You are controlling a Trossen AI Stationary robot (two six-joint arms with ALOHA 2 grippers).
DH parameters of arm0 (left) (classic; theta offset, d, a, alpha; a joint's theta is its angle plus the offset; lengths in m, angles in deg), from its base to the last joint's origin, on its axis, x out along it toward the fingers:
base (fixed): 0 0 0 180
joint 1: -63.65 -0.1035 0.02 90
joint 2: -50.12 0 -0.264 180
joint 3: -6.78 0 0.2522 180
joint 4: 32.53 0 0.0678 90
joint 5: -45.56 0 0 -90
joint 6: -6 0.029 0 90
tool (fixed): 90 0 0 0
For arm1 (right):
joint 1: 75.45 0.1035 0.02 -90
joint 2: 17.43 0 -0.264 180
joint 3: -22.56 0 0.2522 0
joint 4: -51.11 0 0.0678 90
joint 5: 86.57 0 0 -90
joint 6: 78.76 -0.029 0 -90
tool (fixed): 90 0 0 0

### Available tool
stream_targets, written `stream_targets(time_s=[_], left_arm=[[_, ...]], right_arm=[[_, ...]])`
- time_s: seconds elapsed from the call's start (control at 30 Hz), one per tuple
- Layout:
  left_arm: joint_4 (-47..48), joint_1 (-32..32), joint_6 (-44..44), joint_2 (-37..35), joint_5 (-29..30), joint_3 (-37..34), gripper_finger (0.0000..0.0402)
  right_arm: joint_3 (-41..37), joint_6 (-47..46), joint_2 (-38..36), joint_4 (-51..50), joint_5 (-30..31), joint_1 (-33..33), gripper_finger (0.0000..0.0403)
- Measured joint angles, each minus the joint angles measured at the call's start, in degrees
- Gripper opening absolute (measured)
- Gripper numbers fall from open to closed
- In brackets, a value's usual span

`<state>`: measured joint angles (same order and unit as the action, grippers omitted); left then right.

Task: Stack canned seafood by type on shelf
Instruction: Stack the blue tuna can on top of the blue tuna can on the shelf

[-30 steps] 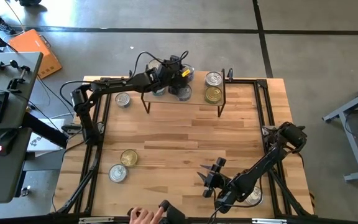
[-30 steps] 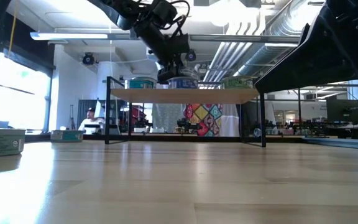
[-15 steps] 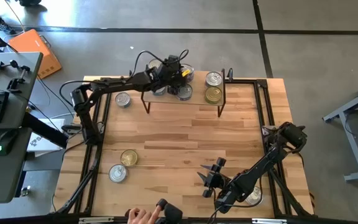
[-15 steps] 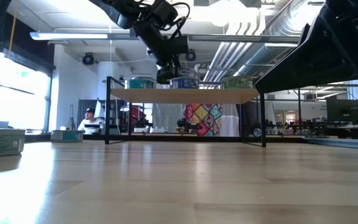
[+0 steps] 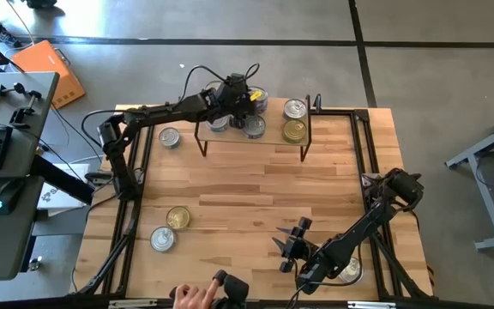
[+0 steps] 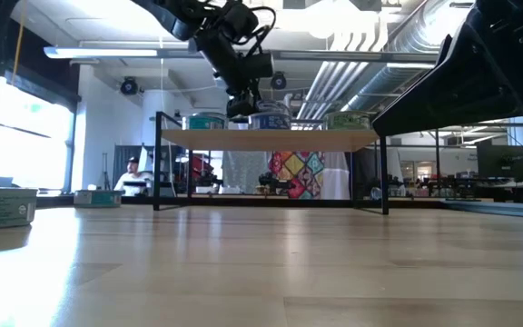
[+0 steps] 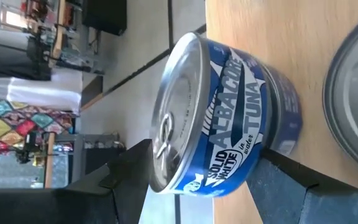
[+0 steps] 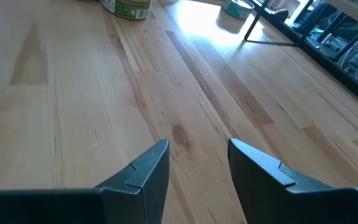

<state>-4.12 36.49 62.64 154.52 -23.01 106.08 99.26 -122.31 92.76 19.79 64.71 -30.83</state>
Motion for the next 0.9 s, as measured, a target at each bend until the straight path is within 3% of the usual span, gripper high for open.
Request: stream_targets(time_s=[0.4,0.9], left_arm=[[0.18,-1.33,-0.49,0.38,-1.72,0.00,0.0235],[2.32,-0.85,1.12,-0.20,0.76,-0.04,0.0235]], right_arm=[[0.00,-0.07,0.00,-0.01,0.00,0.00,0.0155],[0.00,-0.11,0.00,-0.16,-0.04,0.00,0.0155]])
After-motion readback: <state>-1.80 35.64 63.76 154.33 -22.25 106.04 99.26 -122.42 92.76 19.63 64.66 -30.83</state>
